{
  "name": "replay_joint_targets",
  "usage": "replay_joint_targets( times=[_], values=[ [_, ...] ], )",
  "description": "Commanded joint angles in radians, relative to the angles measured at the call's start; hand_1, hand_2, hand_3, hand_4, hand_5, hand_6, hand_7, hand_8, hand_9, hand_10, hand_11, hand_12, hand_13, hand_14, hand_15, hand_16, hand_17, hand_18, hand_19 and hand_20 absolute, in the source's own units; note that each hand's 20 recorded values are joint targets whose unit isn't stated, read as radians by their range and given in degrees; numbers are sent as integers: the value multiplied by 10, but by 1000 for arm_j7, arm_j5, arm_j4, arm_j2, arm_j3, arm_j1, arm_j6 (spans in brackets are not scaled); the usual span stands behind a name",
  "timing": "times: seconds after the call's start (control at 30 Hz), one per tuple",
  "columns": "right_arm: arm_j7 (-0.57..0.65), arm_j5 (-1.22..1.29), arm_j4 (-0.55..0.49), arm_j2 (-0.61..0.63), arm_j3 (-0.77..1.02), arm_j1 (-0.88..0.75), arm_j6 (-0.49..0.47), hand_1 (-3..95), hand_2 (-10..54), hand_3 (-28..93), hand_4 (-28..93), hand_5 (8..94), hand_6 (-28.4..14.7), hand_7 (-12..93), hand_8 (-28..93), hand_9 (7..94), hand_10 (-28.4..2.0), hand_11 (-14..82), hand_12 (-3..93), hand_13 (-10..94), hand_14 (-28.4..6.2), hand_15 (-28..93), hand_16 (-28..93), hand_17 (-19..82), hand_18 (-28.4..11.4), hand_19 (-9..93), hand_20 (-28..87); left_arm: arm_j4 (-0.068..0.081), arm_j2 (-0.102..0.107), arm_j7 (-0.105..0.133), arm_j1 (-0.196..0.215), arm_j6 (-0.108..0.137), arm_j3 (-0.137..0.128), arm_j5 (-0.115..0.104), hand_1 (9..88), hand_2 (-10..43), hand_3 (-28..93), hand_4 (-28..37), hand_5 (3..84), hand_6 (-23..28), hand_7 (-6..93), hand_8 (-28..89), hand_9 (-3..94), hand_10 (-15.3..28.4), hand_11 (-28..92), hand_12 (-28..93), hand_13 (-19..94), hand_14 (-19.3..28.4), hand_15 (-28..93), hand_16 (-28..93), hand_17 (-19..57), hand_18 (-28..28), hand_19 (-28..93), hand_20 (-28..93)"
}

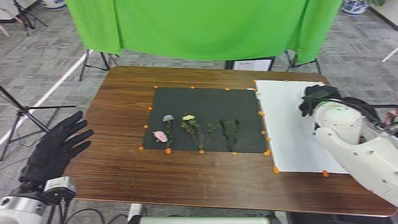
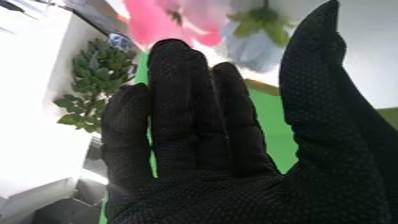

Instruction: Arrange flowers

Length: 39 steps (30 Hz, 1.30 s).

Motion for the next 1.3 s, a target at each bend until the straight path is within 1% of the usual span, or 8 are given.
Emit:
replay_joint_targets(
  times=[0.03,0.07,0.13,0.23,0.57,0.73,1.07,1.3],
  values=[
    [-49,-43,30,-4,-32,-5,104,329,-95,897,-282,438,0,389,-173,594,-91,280,221,586,-55,653,263,258,-202,809,553,0,1,-8,3,-5,-3,-1,238,-26,682,-283,253,35,191,-98,202,109,182,200,165,154,252,30,-121,231,378,91],
    [-53,-43,31,-5,-29,-8,107,354,-95,882,-282,465,9,404,-180,640,-76,259,263,613,-46,640,308,271,-198,817,551,1,1,-11,1,-7,-3,0,238,-25,681,-283,253,35,192,-98,202,109,182,199,165,154,253,30,-121,231,378,91],
    [-84,-28,34,-2,-23,-19,143,425,-95,835,-279,520,22,478,-41,756,-40,163,402,665,-33,621,376,301,-194,834,544,1,1,-10,3,-5,-4,-3,238,-25,682,-283,253,35,192,-98,202,109,182,199,165,154,252,30,-121,231,378,91],
    [-101,-34,25,0,-19,-24,209,469,-95,839,-281,629,35,526,33,863,-39,178,494,733,-40,659,339,343,-197,865,539,-1,1,-8,5,-3,-5,-1,239,-25,682,-283,254,36,192,-99,202,109,182,199,165,154,253,30,-121,231,378,91],
    [-208,-86,-159,-65,-126,127,506,466,-95,871,-269,693,26,530,3,896,-34,189,525,755,-44,687,332,365,-201,884,543,-3,2,-9,6,-2,-3,0,238,-25,683,-283,255,36,193,-98,203,110,183,198,165,154,253,30,-121,231,378,91],
    [-287,-58,-209,-161,-165,147,461,465,-95,870,-268,696,25,529,0,901,-35,185,523,755,-43,690,334,365,-198,887,545,1,3,-15,-13,-9,16,1,238,-24,683,-283,255,37,193,-99,202,108,181,198,165,153,252,30,-121,231,378,91],
    [-370,-14,-123,-280,-244,146,274,462,-95,863,-264,690,30,528,6,899,-36,175,522,751,-43,690,339,362,-197,888,546,0,-1,-19,-11,-6,15,1,238,-24,683,-283,256,37,194,-99,202,110,183,199,164,153,251,31,-121,231,378,91],
    [-377,-26,-86,-293,-272,134,217,461,-95,861,-267,686,32,526,2,896,-35,170,518,748,-41,691,340,361,-194,888,545,3,-1,-20,-18,-7,22,0,237,-25,683,-283,257,36,194,-99,203,110,182,199,164,154,253,31,-121,231,378,91]
  ],
)
